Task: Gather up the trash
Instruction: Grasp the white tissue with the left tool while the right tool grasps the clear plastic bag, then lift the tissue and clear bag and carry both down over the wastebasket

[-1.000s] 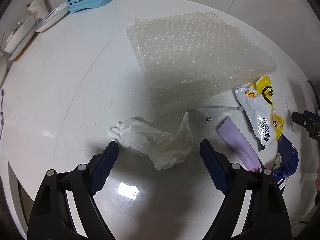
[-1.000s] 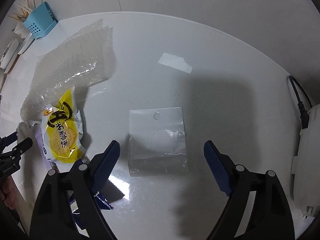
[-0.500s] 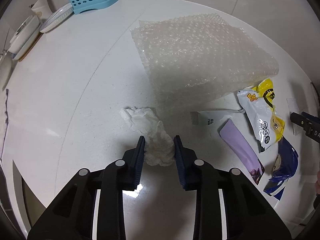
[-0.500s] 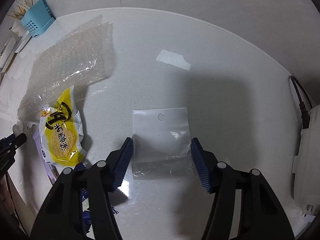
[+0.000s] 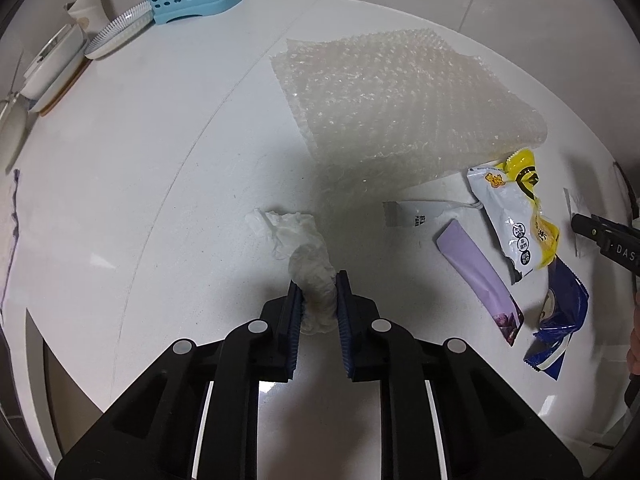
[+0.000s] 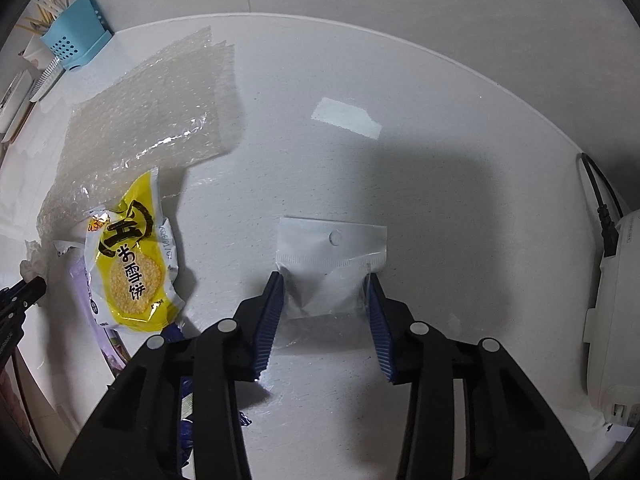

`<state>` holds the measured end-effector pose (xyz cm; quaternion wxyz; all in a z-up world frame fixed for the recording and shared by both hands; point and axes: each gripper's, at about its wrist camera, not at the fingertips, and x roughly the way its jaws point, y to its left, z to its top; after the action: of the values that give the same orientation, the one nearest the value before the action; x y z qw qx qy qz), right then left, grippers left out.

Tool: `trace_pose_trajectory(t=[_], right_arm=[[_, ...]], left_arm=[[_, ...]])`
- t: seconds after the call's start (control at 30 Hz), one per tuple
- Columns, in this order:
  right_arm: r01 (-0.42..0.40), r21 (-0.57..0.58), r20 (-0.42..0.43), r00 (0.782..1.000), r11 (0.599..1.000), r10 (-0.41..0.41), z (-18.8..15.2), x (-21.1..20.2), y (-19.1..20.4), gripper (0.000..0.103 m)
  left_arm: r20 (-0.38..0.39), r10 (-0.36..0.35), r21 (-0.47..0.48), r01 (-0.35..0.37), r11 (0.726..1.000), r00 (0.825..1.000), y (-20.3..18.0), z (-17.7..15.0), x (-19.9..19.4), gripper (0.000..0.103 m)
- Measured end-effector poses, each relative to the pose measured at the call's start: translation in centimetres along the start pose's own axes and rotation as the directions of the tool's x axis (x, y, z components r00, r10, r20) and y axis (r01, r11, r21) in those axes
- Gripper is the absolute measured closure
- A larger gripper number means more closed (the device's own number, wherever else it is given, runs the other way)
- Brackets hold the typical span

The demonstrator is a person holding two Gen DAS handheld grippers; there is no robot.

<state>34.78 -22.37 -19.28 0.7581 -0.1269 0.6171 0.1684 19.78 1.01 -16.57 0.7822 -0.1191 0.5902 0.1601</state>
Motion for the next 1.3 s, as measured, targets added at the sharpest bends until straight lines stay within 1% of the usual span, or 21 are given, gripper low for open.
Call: trace_pose_trajectory(t=[0.17, 0.23, 0.33, 0.4, 0.6, 0.7, 0.93, 1.07, 1.3], right_arm=[[0.029, -0.015, 0.017, 0.999, 0.999, -0.029, -0.2, -0.3, 1.1, 0.073], [0.018, -0.012, 0.031, 0.999, 1.0, -0.017, -0.5, -0.4, 1.4, 0.074], [0.022, 0.004, 0.047, 0.999, 1.0, -0.022, -1.0, -0.8, 1.5, 0.074], [0.006, 0.021, 0.059, 0.998, 1.0, -0.007, -1.4, -1.3, 1.3, 0.074], [0.001, 0.041, 0.104, 0.995, 0.999, -0.005, -3.0, -3.5, 0.9, 0.074], [-0.003, 0.055, 0.118, 0.993, 0.998, -0.004, -3.5, -4.4, -0.2, 0.074], [-0.007, 0.084, 0.161, 0.987, 0.996, -0.006, -5.5, -7.1, -0.9, 0.074], [-0.011, 0.113, 0.188, 0.982, 0.993, -0.011, -6.5, -8.6, -0.7, 0.074], [0.004, 0.162, 0.23, 0.972, 0.987, -0.042, -9.2, -12.1, -0.2, 0.074]], left_arm=[[0.014, -0.011, 0.004, 0.011, 1.0, 1.0, 0.5, -0.8, -1.2, 0.087], [0.022, -0.013, 0.007, 0.013, 1.0, 1.0, 0.7, -1.0, -1.7, 0.087], [0.031, -0.021, 0.009, 0.02, 1.0, 0.999, 1.1, -1.3, -2.3, 0.087], [0.035, -0.028, 0.01, 0.028, 1.0, 0.999, 1.1, -1.3, -2.7, 0.087], [0.055, -0.049, 0.033, 0.047, 0.998, 0.997, 0.5, -1.1, -3.5, 0.087], [0.059, -0.059, 0.051, 0.056, 0.997, 0.996, 0.2, -1.3, -3.7, 0.087], [0.071, -0.091, 0.086, 0.085, 0.993, 0.993, -0.5, -1.9, -4.5, 0.087], [0.08, -0.11, 0.118, 0.1, 0.988, 0.991, -0.9, -2.4, -5.2, 0.087], [0.098, -0.146, 0.185, 0.126, 0.975, 0.984, -1.1, -3.3, -7.0, 0.087]])
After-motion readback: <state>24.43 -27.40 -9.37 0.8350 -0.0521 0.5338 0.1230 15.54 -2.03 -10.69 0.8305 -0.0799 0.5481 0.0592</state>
